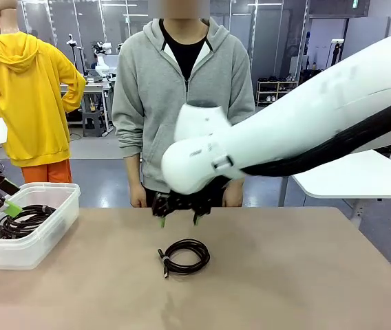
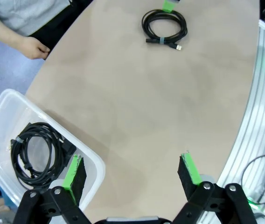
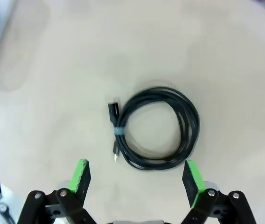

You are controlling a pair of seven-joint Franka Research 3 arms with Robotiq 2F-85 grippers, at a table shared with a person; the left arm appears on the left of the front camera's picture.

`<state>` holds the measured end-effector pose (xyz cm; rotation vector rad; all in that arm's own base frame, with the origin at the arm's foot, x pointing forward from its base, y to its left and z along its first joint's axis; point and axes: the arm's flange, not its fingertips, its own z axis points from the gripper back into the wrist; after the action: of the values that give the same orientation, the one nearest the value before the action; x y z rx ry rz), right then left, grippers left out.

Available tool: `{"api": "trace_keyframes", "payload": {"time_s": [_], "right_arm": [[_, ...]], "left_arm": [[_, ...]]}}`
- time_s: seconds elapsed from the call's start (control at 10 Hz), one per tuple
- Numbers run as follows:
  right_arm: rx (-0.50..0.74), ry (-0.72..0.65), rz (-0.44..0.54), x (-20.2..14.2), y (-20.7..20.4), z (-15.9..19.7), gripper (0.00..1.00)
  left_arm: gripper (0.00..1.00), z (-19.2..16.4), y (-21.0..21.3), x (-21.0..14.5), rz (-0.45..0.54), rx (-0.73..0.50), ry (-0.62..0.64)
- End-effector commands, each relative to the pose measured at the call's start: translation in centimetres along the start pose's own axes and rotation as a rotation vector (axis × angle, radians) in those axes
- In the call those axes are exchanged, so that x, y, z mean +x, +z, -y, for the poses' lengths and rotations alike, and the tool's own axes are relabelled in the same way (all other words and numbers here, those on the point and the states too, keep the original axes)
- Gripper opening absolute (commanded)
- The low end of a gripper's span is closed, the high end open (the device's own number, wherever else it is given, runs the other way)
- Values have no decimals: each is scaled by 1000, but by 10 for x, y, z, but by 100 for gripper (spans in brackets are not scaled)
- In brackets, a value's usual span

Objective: Organize and store the cables.
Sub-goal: Place the USB Extension Cable into the Organizing box.

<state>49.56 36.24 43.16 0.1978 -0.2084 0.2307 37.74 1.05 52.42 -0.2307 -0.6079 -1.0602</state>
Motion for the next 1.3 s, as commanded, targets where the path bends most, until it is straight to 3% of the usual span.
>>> {"api": "trace_keyframes", "payload": {"time_s": [0.0,0.2,0.3,0.7,1.0,1.2], "right_arm": [[65,104,21,-45,40,58,100],[122,246,57,-71,81,112,100],[85,402,50,-82,103,144,100],[-38,474,227,-147,161,245,100],[58,484,243,-212,167,322,100],[94,460,256,-228,160,335,100]], "left_arm": [[100,2,1,2,-12,9,11],[100,2,1,2,-12,9,11],[100,2,1,2,-12,9,11],[100,2,1,2,-12,9,11],[100,2,1,2,-12,9,11],[100,2,1,2,-12,9,11]]}}
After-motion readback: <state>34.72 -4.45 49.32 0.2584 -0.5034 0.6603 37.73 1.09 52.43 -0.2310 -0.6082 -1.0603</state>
